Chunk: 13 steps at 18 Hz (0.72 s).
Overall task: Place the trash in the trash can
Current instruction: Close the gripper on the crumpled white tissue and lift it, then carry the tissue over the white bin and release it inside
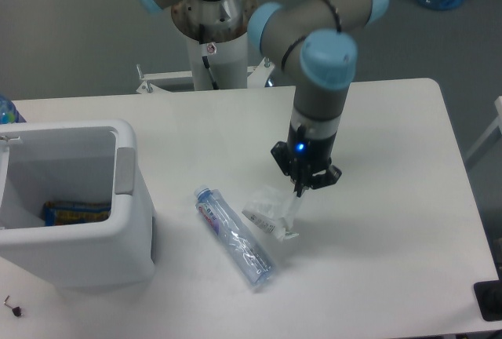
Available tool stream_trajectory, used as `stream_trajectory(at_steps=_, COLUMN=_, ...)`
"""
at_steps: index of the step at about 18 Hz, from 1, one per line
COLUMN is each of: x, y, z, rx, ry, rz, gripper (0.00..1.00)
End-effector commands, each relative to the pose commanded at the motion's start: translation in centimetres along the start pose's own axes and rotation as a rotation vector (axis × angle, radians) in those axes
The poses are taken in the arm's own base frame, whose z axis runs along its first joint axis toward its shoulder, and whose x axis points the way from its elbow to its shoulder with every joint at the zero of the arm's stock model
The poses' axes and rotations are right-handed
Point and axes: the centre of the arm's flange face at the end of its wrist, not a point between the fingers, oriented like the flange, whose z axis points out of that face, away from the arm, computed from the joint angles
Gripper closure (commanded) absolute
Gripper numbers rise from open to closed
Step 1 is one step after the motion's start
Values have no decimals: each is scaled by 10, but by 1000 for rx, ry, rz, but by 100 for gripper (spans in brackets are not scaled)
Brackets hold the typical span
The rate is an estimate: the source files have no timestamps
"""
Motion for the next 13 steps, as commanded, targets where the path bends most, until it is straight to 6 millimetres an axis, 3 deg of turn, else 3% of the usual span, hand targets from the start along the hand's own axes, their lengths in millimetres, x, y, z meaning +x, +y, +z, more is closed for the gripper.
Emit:
stream_trajectory(at_steps=7, x=56, y=-59, z=-127, rx=250, ry=-45, rz=-201, gripper=100)
stream_trajectory(at_steps=9, x=89, y=-75, z=-147, rx=282, ry=-44, rz=-150, gripper=100)
stream_trajectory(at_steps=13, x=144, y=-96, z=-150, rx=298, ry=10, rz=-98, gripper=100)
